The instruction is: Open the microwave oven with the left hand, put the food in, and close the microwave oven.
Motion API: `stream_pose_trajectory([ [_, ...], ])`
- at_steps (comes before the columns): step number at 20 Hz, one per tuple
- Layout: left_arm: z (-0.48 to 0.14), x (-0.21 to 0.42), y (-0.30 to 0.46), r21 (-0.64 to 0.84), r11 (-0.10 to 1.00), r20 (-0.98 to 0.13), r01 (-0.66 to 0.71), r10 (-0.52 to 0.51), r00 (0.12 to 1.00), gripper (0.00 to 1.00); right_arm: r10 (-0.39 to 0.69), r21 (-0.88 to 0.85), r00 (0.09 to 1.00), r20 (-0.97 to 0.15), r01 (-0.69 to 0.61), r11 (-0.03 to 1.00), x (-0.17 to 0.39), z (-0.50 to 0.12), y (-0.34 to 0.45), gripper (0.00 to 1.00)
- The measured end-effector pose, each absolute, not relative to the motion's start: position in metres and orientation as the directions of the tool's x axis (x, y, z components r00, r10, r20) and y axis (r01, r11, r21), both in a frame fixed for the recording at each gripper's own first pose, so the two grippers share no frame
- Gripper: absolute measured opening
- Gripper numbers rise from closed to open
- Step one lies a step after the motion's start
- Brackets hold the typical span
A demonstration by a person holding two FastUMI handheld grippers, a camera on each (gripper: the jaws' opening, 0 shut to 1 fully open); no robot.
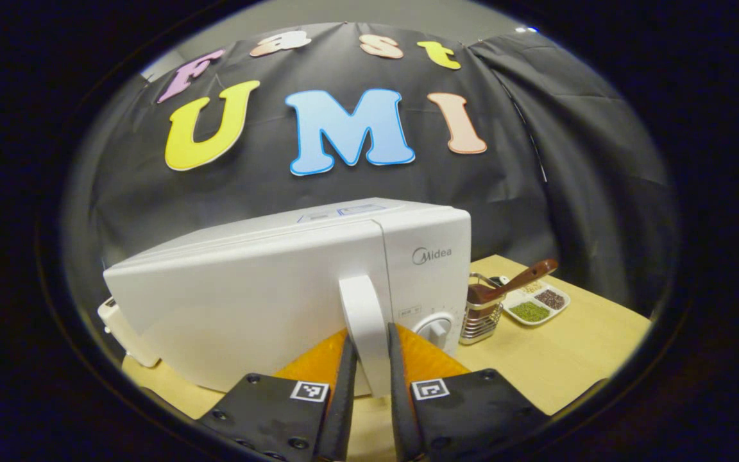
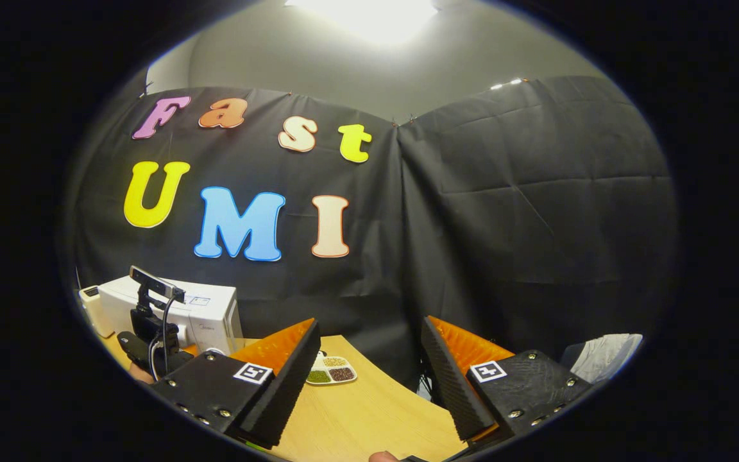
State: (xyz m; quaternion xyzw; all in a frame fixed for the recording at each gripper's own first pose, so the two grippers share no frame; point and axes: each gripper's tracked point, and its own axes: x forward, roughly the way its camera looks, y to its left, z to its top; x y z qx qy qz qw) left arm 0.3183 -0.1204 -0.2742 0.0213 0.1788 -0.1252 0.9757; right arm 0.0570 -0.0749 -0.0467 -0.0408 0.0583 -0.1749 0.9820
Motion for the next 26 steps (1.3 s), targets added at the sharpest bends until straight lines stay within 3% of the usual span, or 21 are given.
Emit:
stream_pose_trajectory([
  [5,-0.271,0.315,-0.119,0.022,0.965,-0.388,0.260,-0.231,0.892,0.14,-0.301,-0.105,0.949,-0.097,0.291,0.951,0.054,-0.046,-0.075,0.96],
  [9,-0.276,0.291,-0.115,-0.034,0.973,-0.444,0.227,-0.218,0.869,0.14,-0.253,-0.079,0.964,-0.075,0.248,0.966,0.053,-0.035,-0.075,0.96],
  [11,-0.260,0.265,-0.109,-0.003,0.969,-0.379,0.248,-0.231,0.896,0.14,-0.233,-0.072,0.971,-0.053,0.229,0.971,0.053,-0.029,-0.077,0.96],
  [15,-0.260,0.228,-0.094,-0.003,0.967,-0.407,0.253,-0.232,0.883,0.14,-0.153,-0.042,0.987,-0.047,0.151,0.988,0.055,-0.031,-0.070,0.96],
  [26,-0.250,0.123,-0.018,0.018,0.999,-0.448,0.034,-0.023,0.894,0.14,0.146,0.041,0.986,-0.082,-0.143,0.989,0.026,-0.039,-0.048,0.96],
])
